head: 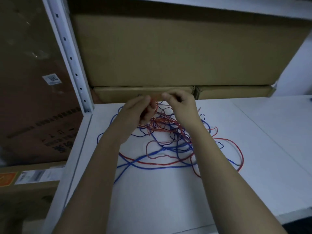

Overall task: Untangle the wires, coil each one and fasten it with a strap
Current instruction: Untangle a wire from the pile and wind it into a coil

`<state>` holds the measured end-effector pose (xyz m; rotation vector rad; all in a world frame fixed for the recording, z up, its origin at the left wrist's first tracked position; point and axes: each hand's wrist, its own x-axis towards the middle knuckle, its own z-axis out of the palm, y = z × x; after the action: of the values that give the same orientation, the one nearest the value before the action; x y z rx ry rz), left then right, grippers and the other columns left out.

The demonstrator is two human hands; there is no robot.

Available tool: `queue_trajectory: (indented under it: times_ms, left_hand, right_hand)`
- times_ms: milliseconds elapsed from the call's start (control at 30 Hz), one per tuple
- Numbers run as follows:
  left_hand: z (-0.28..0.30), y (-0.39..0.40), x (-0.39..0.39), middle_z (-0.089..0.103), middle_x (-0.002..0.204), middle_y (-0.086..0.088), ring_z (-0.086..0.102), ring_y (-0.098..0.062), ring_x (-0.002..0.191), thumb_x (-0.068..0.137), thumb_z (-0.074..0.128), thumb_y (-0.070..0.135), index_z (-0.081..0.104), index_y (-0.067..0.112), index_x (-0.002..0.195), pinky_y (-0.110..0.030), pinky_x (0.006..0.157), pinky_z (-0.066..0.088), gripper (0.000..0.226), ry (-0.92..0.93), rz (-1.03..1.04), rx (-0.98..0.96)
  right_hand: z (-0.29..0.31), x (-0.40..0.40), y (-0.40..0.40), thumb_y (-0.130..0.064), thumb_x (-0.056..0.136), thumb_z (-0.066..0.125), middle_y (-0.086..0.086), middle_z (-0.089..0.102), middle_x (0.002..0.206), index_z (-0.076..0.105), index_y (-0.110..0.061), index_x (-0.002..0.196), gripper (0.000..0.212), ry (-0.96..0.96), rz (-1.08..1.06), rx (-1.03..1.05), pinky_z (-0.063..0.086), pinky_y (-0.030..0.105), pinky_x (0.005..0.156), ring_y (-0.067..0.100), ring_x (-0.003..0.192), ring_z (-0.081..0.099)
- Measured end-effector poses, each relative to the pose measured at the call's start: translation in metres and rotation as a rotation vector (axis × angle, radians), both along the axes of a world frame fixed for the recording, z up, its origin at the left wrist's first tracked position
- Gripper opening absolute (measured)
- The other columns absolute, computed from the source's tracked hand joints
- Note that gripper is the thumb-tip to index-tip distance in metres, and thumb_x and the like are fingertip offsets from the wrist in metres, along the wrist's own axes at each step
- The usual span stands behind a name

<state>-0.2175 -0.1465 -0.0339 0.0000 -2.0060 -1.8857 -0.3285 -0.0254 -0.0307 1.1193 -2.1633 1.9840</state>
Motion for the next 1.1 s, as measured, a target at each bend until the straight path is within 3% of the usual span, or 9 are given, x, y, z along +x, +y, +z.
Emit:
queue_trajectory:
  times_ms: [167, 233, 367, 433, 533, 700, 800, 900, 1100]
  left_hand:
    - [0.018, 0.0, -0.015, 0.064, 0.059, 0.006, 0.057, -0.003, 0.05, 0.105, 0.025, 0.011, 0.054, 0.005, 0.092, -0.015, 0.051, 0.043, 0.033, 0.093, 0.136, 0.373]
    - [0.012, -0.004, -0.021, 0.069, 0.075, 0.001, 0.063, 0.0, 0.061, 0.106, 0.023, 0.014, 0.054, -0.002, 0.103, -0.011, 0.061, 0.047, 0.034, -0.042, 0.324, 0.167]
    - [-0.02, -0.011, -0.01, 0.064, 0.102, -0.005, 0.062, -0.012, 0.088, 0.106, 0.027, 0.018, 0.05, -0.005, 0.114, -0.016, 0.074, 0.048, 0.033, -0.23, 0.377, -0.261]
    - [-0.03, -0.009, -0.003, 0.066, 0.097, -0.009, 0.066, -0.025, 0.088, 0.104, 0.031, 0.015, 0.047, 0.002, 0.104, -0.032, 0.076, 0.053, 0.02, -0.173, 0.426, -0.373]
    - [-0.033, -0.004, 0.001, 0.063, 0.071, 0.002, 0.062, -0.023, 0.072, 0.103, 0.034, 0.027, 0.051, 0.019, 0.084, -0.032, 0.065, 0.047, 0.027, -0.182, 0.437, -0.599]
    - [-0.024, -0.001, 0.004, 0.051, 0.045, 0.009, 0.045, -0.001, 0.043, 0.099, 0.026, 0.055, 0.055, 0.014, 0.06, -0.022, 0.056, 0.035, 0.063, -0.38, 0.289, -0.419]
    - [-0.014, 0.0, 0.009, 0.042, 0.041, 0.011, 0.037, -0.002, 0.038, 0.102, 0.034, 0.042, 0.053, 0.016, 0.061, -0.014, 0.045, 0.031, 0.052, -0.275, 0.225, -0.172]
    - [-0.012, 0.003, 0.011, 0.041, 0.043, 0.007, 0.033, -0.006, 0.04, 0.104, 0.035, 0.025, 0.059, 0.015, 0.064, -0.015, 0.041, 0.027, 0.048, -0.092, 0.214, 0.113]
    - [-0.02, 0.009, 0.0, 0.062, 0.063, 0.005, 0.054, -0.008, 0.063, 0.103, 0.027, 0.006, 0.055, 0.01, 0.092, -0.018, 0.062, 0.044, 0.03, 0.17, 0.41, 0.464]
  right_hand:
    - [-0.022, 0.029, -0.01, -0.021, 0.099, 0.052, -0.008, 0.049, 0.055, 0.065, -0.022, 0.078, 0.024, 0.004, 0.165, 0.247, 0.031, 0.019, 0.052, 0.004, 0.048, 0.038]
    - [-0.03, 0.039, -0.009, -0.023, 0.099, 0.051, 0.006, 0.051, 0.059, 0.065, -0.021, 0.077, 0.026, 0.093, 0.195, 0.38, 0.03, 0.022, 0.05, 0.01, 0.051, 0.036]
    - [-0.035, 0.045, 0.003, -0.017, 0.096, 0.051, -0.014, 0.049, 0.057, 0.063, -0.023, 0.079, 0.022, 0.322, 0.184, 0.525, 0.029, 0.014, 0.051, -0.006, 0.054, 0.045]
    - [-0.034, 0.044, 0.01, -0.015, 0.095, 0.052, -0.016, 0.051, 0.061, 0.068, -0.018, 0.085, 0.019, 0.339, 0.184, 0.529, 0.03, 0.016, 0.053, -0.007, 0.058, 0.047]
    - [-0.031, 0.04, 0.012, -0.014, 0.094, 0.054, -0.009, 0.062, 0.07, 0.071, -0.015, 0.088, 0.019, 0.345, 0.206, 0.486, 0.04, 0.021, 0.06, 0.002, 0.063, 0.052]
    - [-0.023, 0.019, 0.004, -0.012, 0.086, 0.068, -0.008, 0.067, 0.067, 0.073, -0.016, 0.079, 0.009, 0.159, 0.144, 0.202, 0.048, 0.029, 0.062, 0.008, 0.062, 0.059]
    - [-0.021, 0.01, -0.007, -0.014, 0.083, 0.073, -0.009, 0.053, 0.056, 0.066, -0.014, 0.073, 0.012, 0.008, 0.175, 0.085, 0.037, 0.022, 0.055, 0.004, 0.052, 0.044]
    - [-0.025, 0.005, -0.02, -0.011, 0.093, 0.061, 0.0, 0.057, 0.064, 0.067, -0.007, 0.087, 0.01, -0.041, 0.294, 0.102, 0.041, 0.021, 0.06, 0.005, 0.056, 0.049]
    - [-0.062, -0.005, -0.019, -0.014, 0.1, 0.048, -0.003, 0.056, 0.053, 0.067, -0.015, 0.092, 0.022, -0.144, 0.528, 0.275, 0.042, 0.02, 0.048, 0.01, 0.044, 0.046]
